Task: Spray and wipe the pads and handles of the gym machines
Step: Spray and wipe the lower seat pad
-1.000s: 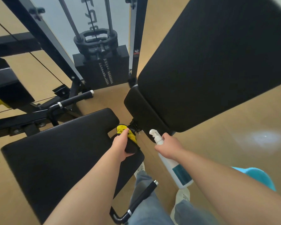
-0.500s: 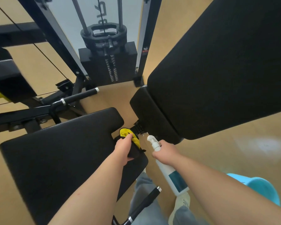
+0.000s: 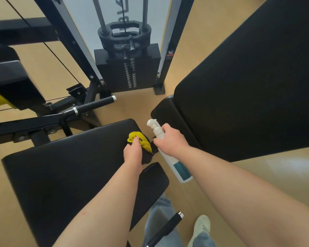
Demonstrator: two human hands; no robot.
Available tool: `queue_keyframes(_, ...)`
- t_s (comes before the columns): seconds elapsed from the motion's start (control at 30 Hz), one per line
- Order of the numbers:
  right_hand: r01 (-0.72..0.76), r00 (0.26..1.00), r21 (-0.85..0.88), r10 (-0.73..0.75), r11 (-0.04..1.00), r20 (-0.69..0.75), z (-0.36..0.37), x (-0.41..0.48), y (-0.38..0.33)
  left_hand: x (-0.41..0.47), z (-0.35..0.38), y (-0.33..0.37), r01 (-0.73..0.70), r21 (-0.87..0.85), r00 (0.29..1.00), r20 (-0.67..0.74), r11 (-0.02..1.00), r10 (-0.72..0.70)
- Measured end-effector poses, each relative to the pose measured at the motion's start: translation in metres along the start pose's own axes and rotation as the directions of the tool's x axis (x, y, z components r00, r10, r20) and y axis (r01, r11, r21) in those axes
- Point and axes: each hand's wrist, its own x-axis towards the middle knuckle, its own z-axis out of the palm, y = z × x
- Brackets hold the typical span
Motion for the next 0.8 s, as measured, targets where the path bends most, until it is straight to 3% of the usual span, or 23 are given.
queue_keyframes(0.13, -0.049, 0.989, -0.016, 0.051, 0.999, 0.136, -0.002, 0.002, 0.005, 0.005, -0.003, 0.004, -0.058, -0.026, 0.998, -0.009, 0.998, 0.058)
queue_keyframes(0.3, -0.086, 0.981, -0.133, 0.107, 0.987, 0.16, 0.008, -0.012, 0.027, 0.005, -0.006, 0.004, -0.045, -0.044, 0.999, 0.013, 0.998, 0.046)
queue_keyframes(0.43, -0.234, 0.939, -0.062, 0.242, 0.97, 0.244, 0.008, -0.028, 0.052, 0.003, -0.001, -0.002, -0.054, -0.022, 0.997, 0.052, 0.998, 0.055)
queue_keyframes(0.57, -0.169, 0.964, -0.04, 0.174, 0.985, 0.201, -0.003, -0.042, 0.067, -0.004, 0.012, -0.001, -0.157, 0.046, 0.983, 0.1, 0.987, 0.152)
queue_keyframes(0.67, -0.132, 0.98, 0.127, 0.11, 0.983, 0.166, -0.027, -0.047, 0.066, -0.012, 0.026, 0.011, -0.221, 0.042, 0.96, 0.188, 0.974, 0.21)
queue_keyframes(0.8, -0.044, 0.998, 0.296, 0.029, 0.954, 0.056, -0.063, -0.052, 0.055, -0.024, 0.052, 0.038, -0.525, 0.124, 0.84, 0.233, 0.842, 0.49)
